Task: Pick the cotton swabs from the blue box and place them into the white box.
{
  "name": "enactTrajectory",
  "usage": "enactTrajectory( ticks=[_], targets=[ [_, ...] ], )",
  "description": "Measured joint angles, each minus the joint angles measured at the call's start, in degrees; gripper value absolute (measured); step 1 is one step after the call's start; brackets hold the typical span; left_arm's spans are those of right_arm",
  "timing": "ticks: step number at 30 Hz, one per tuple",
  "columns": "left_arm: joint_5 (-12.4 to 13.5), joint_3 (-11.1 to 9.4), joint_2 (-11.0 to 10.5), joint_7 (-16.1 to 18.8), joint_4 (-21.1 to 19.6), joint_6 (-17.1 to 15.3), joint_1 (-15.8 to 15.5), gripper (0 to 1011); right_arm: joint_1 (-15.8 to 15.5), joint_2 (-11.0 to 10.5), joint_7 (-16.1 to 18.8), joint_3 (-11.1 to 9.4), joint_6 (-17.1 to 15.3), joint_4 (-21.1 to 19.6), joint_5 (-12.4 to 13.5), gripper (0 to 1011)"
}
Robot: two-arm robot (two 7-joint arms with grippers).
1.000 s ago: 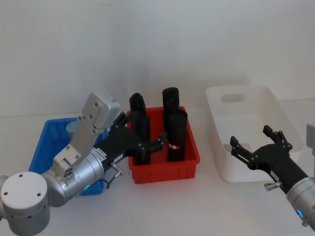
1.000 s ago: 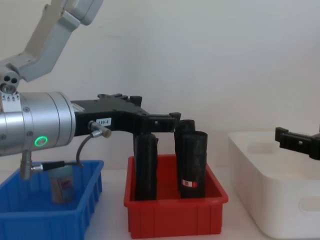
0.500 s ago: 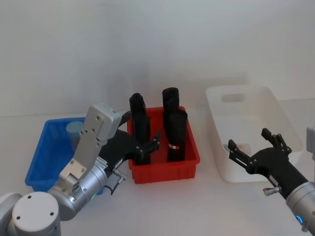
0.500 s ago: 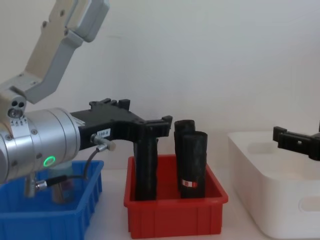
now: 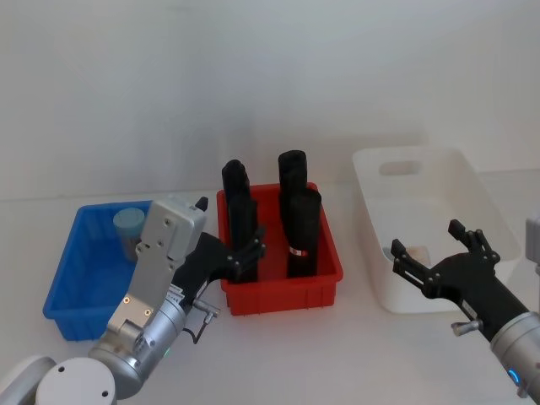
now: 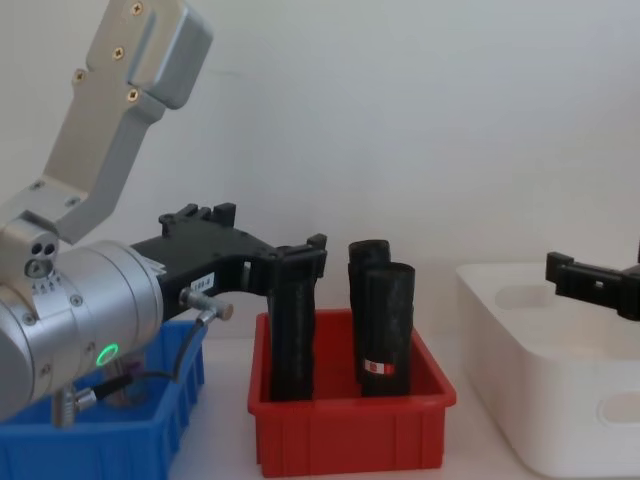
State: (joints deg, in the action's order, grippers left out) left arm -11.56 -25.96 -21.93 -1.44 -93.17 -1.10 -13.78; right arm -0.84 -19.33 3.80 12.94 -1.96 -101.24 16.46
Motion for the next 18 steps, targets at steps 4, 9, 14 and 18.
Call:
enactTrajectory(
  ticks=[4,9,14,18],
  targets=[
    [0.12,-0.1,0.06,0.72,-0.04,0.31,0.21,1004,0.01,0.0,0.01,0.0,0.02,0.0,0.0,1002],
    [0.13,-0.12,0.06,0.82,-0.04,0.34,0.23,1004,0.06,0.04,0.1,-0.02,0.05,0.12,0.0,1002],
    [0.13,-0.1,0.04,0.82,-0.04,0.34,0.22,1004,0.31,0.17,0.4,-0.05,0.06,0.55,-0.24,1002],
    [0.12,-0.08,0.03,0.82,-0.04,0.34,0.2,1004,0.78,0.35,1.04,-0.05,0.08,1.2,-0.68,1002]
  ],
)
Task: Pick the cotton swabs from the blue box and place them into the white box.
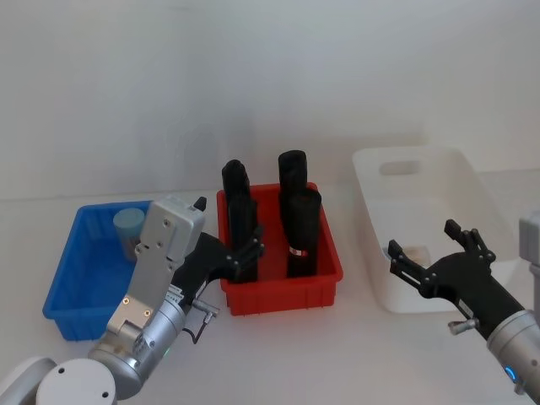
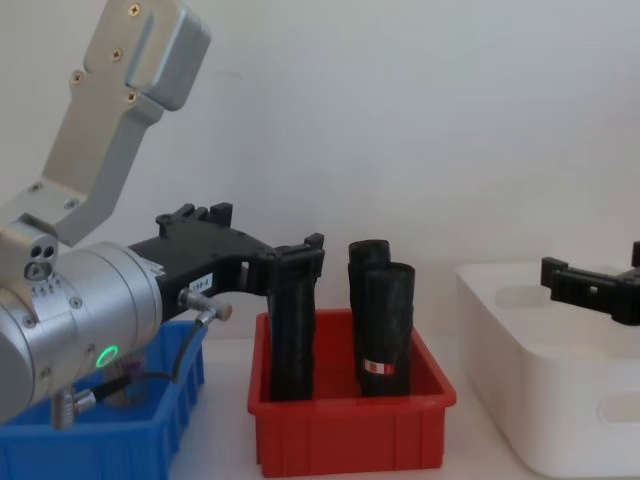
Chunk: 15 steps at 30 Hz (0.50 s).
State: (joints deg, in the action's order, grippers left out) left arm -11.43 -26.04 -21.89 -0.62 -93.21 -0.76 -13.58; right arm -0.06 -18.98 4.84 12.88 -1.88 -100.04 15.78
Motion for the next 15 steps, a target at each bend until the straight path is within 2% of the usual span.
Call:
enactTrajectory(
  ticks=[7,15],
  targets=[
    [-0.03,0.02,0.0,0.0,0.01,-0.01,-0.02,1004,1.75,0.73,2.12,0.24,0.07,2.27,-1.39,1001],
    [-0.05,0.02,0.0,0.0,0.04,-0.04,-0.02,1004,6.81,3.08,6.51,1.13,0.92,8.83,-4.47,1002]
  ],
)
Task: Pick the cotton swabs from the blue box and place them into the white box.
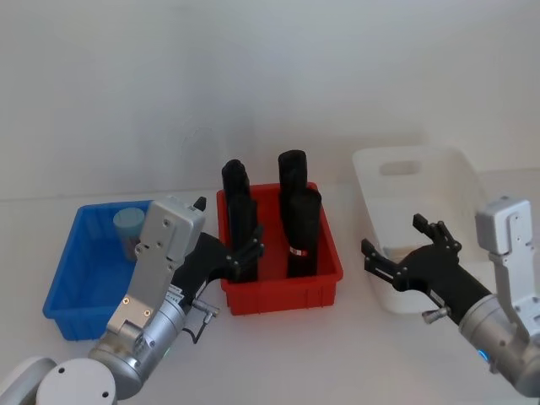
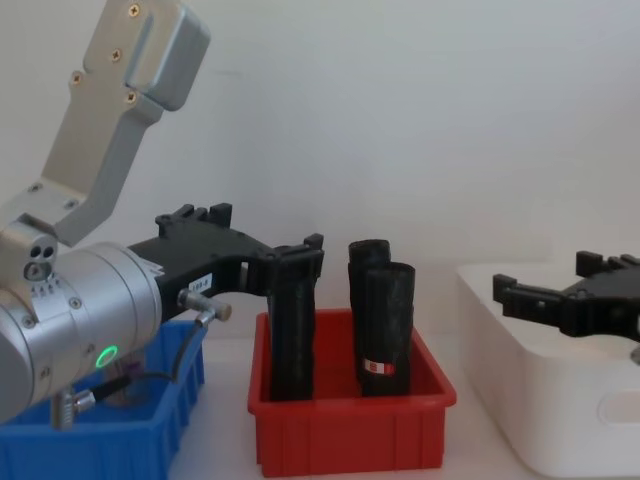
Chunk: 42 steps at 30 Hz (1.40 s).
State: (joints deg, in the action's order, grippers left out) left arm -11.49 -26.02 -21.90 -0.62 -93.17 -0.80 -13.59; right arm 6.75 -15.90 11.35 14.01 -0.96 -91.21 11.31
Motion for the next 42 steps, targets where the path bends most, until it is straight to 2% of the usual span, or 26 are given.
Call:
enactTrajectory(
  ticks=[7,13,22,42],
  targets=[
    [0.0,0.0,0.0,0.0,0.0,0.0,0.0,1004,3.91,1.9,3.12,0.73,1.18,5.36,-2.19,1001],
    [0.0,0.0,0.0,0.0,0.0,0.0,0.0,1004,8.86,4.34,6.11,1.64,2.88,12.56,-4.44,1002],
    [0.01,-0.01,0.0,-0.01,0.0,0.0,0.0,1004,14.92,7.28,8.83,2.6,5.14,21.99,-6.41,1002],
    [0.01,-0.01,0.01,0.0,0.0,0.0,0.0,1004,26.1,12.73,11.71,4.42,11.37,41.3,-7.76,1002]
  ],
)
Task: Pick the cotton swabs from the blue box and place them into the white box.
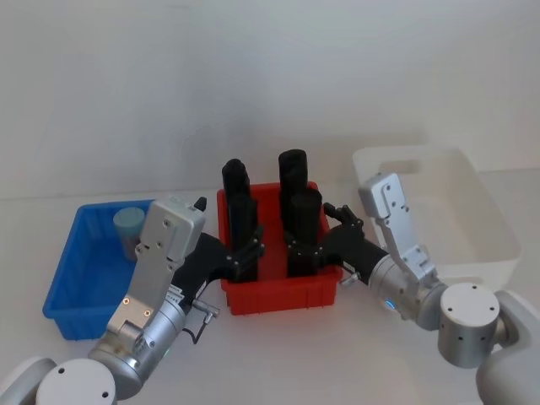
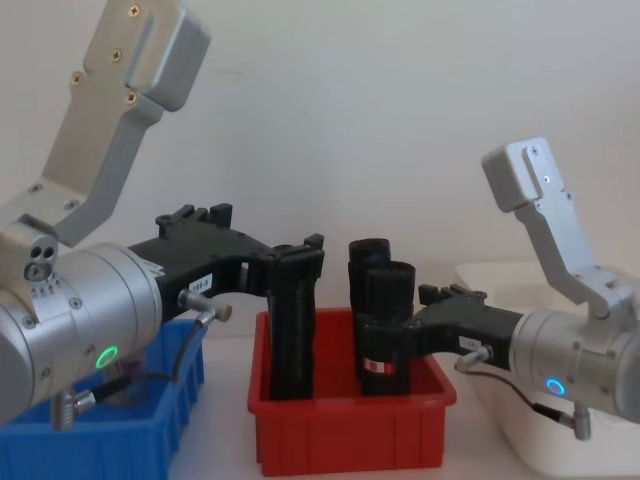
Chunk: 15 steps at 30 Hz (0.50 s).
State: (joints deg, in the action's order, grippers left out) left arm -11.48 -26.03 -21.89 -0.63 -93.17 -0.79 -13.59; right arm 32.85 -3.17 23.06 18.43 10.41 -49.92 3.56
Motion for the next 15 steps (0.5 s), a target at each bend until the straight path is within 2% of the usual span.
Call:
enactTrajectory(
  ticks=[13,15],
  targets=[
    [0.0,0.0,0.0,0.0,0.0,0.0,0.0,1004,5.44,2.39,0.02,0.29,3.49,9.83,0.23,1000],
    [0.0,0.0,0.0,0.0,0.0,0.0,0.0,1004,6.05,2.66,0.03,0.31,3.91,10.78,0.36,972]
  ],
)
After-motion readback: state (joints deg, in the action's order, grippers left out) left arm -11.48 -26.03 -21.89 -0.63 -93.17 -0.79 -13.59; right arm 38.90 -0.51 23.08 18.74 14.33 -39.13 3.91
